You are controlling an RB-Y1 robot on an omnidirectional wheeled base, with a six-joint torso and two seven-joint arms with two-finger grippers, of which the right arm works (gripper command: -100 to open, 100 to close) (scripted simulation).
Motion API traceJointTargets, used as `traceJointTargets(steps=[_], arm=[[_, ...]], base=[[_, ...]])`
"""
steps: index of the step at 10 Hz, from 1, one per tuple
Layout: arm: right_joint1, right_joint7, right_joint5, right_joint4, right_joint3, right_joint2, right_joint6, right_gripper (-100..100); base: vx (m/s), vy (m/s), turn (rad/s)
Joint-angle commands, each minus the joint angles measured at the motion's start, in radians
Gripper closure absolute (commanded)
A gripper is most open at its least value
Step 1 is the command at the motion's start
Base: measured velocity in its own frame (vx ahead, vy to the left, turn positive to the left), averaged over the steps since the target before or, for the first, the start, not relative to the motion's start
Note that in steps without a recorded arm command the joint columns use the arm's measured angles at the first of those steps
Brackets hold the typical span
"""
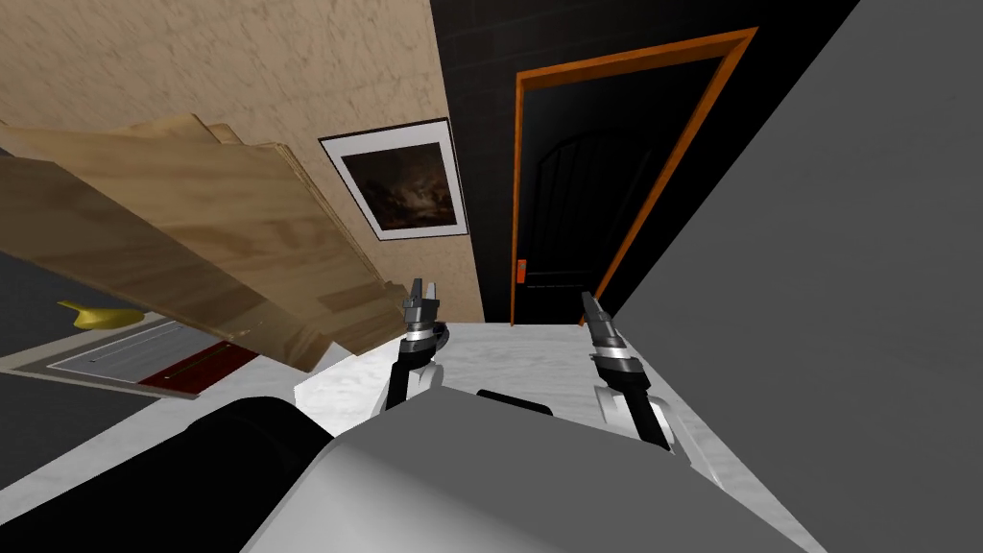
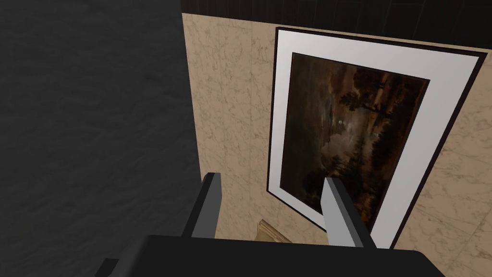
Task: Pull the door open
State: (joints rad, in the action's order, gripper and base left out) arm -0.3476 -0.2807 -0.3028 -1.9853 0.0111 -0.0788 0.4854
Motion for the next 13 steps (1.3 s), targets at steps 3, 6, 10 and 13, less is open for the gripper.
traceJointTargets(steps=[3,6,10,13], arm=[[0.026,-0.046,-0.076,0.069,0.008,-0.006,-0.002,-100],[0.048,-0.080,-0.137,0.124,0.014,-0.009,-0.004,-100],[0.081,-0.131,-0.228,0.205,0.022,-0.010,-0.008,-100],[0.102,-0.165,-0.287,0.258,0.028,-0.009,-0.010,-100]], base=[[0.138,0.073,-0.077],[0.135,0.081,-0.083],[0.126,0.070,-0.082],[0.124,0.082,-0.090]])
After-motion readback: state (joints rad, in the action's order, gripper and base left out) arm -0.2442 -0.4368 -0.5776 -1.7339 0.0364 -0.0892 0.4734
